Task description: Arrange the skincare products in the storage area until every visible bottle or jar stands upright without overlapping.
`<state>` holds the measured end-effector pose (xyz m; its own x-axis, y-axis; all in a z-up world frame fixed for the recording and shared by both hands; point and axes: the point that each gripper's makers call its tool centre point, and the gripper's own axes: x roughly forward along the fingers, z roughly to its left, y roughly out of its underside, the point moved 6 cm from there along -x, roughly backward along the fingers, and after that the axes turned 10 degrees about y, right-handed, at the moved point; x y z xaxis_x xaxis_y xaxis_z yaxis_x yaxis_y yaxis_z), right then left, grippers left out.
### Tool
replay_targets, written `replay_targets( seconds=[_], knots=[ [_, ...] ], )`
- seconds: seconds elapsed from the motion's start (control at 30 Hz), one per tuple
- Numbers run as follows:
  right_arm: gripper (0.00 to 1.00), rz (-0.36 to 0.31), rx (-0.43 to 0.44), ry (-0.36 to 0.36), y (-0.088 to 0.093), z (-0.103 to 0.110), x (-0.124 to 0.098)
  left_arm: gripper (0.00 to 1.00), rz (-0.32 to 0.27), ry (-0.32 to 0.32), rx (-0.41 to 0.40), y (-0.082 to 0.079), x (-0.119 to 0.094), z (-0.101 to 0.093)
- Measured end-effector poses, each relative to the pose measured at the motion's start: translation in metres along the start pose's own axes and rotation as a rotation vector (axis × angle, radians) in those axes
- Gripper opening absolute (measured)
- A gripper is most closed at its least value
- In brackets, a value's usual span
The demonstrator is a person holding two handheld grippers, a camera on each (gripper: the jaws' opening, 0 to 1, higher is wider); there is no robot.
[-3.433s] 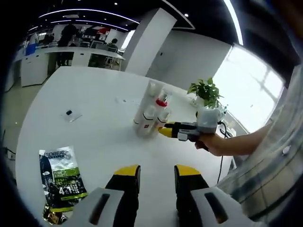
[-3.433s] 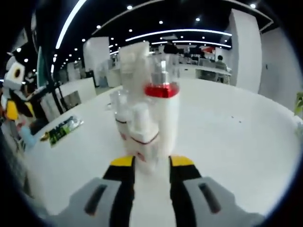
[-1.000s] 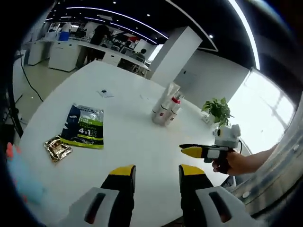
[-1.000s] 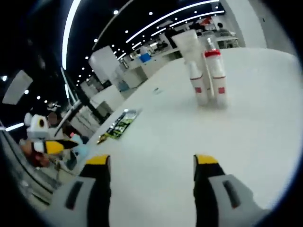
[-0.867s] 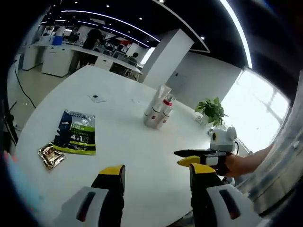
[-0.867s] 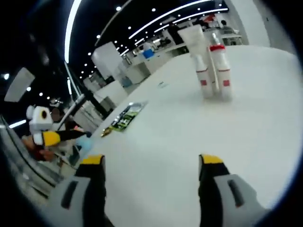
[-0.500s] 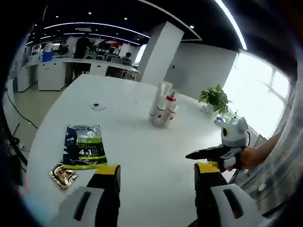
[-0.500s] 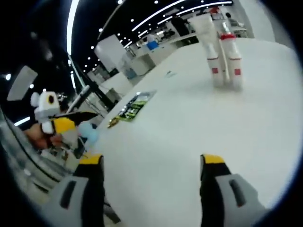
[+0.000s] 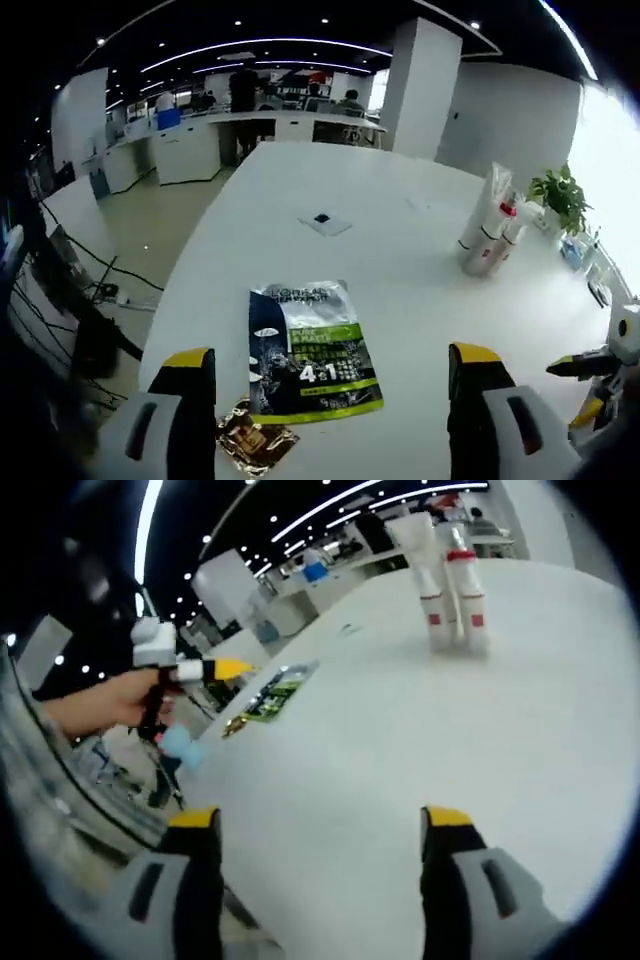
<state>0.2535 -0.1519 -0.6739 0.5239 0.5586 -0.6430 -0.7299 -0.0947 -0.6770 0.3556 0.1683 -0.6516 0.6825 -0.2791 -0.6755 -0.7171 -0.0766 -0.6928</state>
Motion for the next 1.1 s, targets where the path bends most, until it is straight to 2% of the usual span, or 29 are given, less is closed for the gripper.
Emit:
replay_targets(
  seconds=[0.07, 0.2, 0.3, 0.33, 0.37, 0.4, 0.47, 0.5, 0.57, 0.63, 0.67, 0.7, 0.8, 0.87, 0.9, 0.93, 0.97, 1.0, 1.1],
  knots=[
    [0.79, -0.008, 0.014, 0.021, 0.001, -0.007, -0.007, 1.00, 0.006, -0.011, 0.006, -0.003, 0.012, 0.003],
    [0.78, -0.021, 0.021, 0.051, 0.000, -0.014, -0.018, 1.00, 0.119, -0.067, 0.062, 0.004, 0.037, 0.011],
    [0.77, -0.025, 0.019, 0.073, 0.001, -0.018, -0.025, 1.00, 0.164, -0.117, 0.102, 0.009, 0.045, 0.016],
    [0.77, -0.027, 0.019, 0.082, 0.002, -0.020, -0.028, 1.00, 0.204, -0.125, 0.156, 0.014, 0.050, 0.017],
    [0.76, -0.028, 0.021, 0.084, 0.002, -0.021, -0.028, 1.00, 0.226, -0.127, 0.166, 0.017, 0.051, 0.017],
    [0.76, -0.022, 0.028, 0.091, 0.004, -0.023, -0.030, 1.00, 0.283, -0.141, 0.147, 0.026, 0.052, 0.019],
    [0.76, -0.006, 0.027, 0.098, 0.007, -0.024, -0.030, 1.00, 0.265, -0.108, 0.081, 0.030, 0.056, 0.020],
    [0.76, -0.002, 0.023, 0.099, 0.007, -0.024, -0.030, 1.00, 0.245, -0.116, 0.046, 0.029, 0.051, 0.022],
    [0.75, 0.008, 0.015, 0.097, 0.008, -0.022, -0.030, 1.00, 0.232, -0.107, 0.039, 0.028, 0.052, 0.023],
    [0.75, 0.021, 0.000, 0.090, 0.008, -0.018, -0.028, 1.00, 0.224, -0.066, 0.010, 0.031, 0.055, 0.021],
    [0.75, 0.029, -0.008, 0.086, 0.008, -0.017, -0.026, 1.00, 0.199, -0.075, 0.033, 0.029, 0.054, 0.022],
    [0.74, 0.042, -0.026, 0.078, 0.009, -0.014, -0.024, 1.00, 0.214, -0.069, 0.032, 0.031, 0.054, 0.021],
    [0.73, 0.057, -0.059, 0.062, 0.009, -0.009, -0.020, 0.99, 0.177, -0.057, 0.049, 0.033, 0.054, 0.021],
    [0.72, 0.068, -0.075, 0.043, 0.009, -0.004, -0.017, 0.93, 0.141, -0.028, 0.088, 0.028, 0.055, 0.017],
    [0.71, 0.071, -0.080, 0.039, 0.009, -0.003, -0.015, 0.84, 0.157, -0.026, 0.101, 0.027, 0.054, 0.015],
    [0.71, 0.077, -0.084, 0.033, 0.009, -0.001, -0.013, 0.75, 0.149, -0.031, 0.095, 0.024, 0.051, 0.014],
    [0.71, 0.081, -0.086, 0.029, 0.009, 0.000, -0.012, 0.72, 0.166, -0.022, 0.110, 0.024, 0.051, 0.010],
    [0.71, 0.084, -0.090, 0.024, 0.009, 0.002, -0.011, 0.71, 0.165, -0.025, 0.097, 0.021, 0.048, 0.008],
    [0.70, 0.090, -0.103, 0.015, 0.009, 0.004, -0.009, 0.70, 0.171, -0.023, 0.097, 0.025, 0.050, 0.010]
  ],
)
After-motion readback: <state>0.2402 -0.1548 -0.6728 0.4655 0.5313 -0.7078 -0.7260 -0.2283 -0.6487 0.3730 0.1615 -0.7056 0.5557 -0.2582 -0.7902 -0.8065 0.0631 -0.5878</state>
